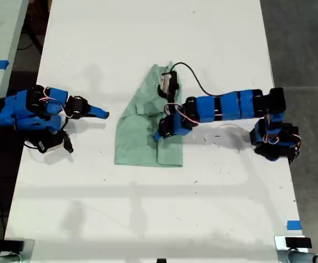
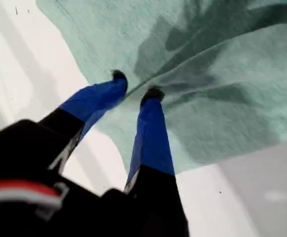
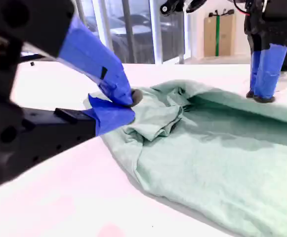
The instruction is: Fold t shirt
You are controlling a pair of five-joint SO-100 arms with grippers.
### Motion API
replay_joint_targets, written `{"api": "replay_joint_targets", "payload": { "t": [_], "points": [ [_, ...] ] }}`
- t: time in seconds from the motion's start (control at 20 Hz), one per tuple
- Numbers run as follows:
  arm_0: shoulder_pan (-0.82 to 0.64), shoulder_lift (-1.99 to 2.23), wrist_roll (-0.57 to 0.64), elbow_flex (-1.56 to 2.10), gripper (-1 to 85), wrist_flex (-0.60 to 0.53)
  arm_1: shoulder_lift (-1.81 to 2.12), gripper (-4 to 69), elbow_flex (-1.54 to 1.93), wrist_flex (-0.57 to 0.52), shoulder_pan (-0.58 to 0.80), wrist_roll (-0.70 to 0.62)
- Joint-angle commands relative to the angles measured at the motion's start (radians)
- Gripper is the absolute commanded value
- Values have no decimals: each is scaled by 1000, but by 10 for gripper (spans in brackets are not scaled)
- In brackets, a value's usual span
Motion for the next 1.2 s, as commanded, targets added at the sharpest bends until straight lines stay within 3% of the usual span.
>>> {"api": "replay_joint_targets", "payload": {
  "t": [0.0,0.1,0.15,0.3,0.4,0.5,0.7,0.8,0.9,0.95,1.15],
  "points": [
    [0,6,6,2,-1,3,187,174,3,98,6,18],
    [2,6,6,2,-1,3,411,131,215,109,34,49],
    [2,6,6,2,-1,3,551,10,379,77,46,63],
    [0,6,6,2,-1,3,1046,12,986,-161,66,101],
    [-2,6,6,2,-1,2,1312,12,1315,-264,67,137],
    [-2,6,6,2,-1,2,1456,12,1509,-314,66,140],
    [0,6,6,2,-1,2,1526,12,1793,-541,81,126],
    [0,6,6,2,-1,2,1755,12,1870,-445,75,103],
    [3,6,5,2,-1,2,2117,13,1902,-121,77,117],
    [5,6,3,2,-1,3,2152,13,1901,-41,98,132],
    [6,6,3,2,-1,2,2151,12,1902,-18,106,183]
  ]
}}
